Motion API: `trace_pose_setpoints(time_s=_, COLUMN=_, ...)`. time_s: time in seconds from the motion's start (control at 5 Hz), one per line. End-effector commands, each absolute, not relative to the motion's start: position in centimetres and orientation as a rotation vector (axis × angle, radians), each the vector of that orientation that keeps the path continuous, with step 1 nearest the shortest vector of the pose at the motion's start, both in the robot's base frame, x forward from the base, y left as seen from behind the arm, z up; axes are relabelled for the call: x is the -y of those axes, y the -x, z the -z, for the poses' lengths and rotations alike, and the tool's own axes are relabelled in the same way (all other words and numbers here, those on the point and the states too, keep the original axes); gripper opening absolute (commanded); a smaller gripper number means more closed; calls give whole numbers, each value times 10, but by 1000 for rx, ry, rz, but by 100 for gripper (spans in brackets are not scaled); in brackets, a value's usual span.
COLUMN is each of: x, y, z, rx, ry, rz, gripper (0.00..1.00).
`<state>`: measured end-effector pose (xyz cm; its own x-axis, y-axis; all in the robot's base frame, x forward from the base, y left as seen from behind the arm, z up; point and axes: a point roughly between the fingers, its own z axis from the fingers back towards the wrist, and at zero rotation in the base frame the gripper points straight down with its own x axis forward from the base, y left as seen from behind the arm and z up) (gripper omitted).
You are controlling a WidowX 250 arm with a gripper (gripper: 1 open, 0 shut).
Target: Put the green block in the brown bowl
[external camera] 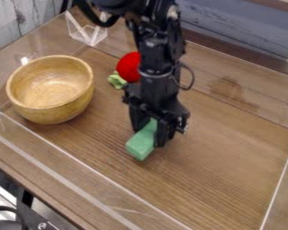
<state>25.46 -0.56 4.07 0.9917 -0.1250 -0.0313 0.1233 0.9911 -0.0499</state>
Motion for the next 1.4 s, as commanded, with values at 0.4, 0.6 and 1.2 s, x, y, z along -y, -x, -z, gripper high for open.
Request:
trace_pose_setpoints(time_s=0.4, x=-43, y=-263, z=-133, rx=150, ry=0, rz=71, gripper=0)
trace_pose_setpoints(time_s=0.6, x=-92, y=-257, z=-134, rx=158, ry=-14, rz=46, gripper=0)
trace_pose_setpoints(time_s=1.2, x=-183, y=-227, z=-113, rx=170, ry=-3, rz=-231, gripper=0)
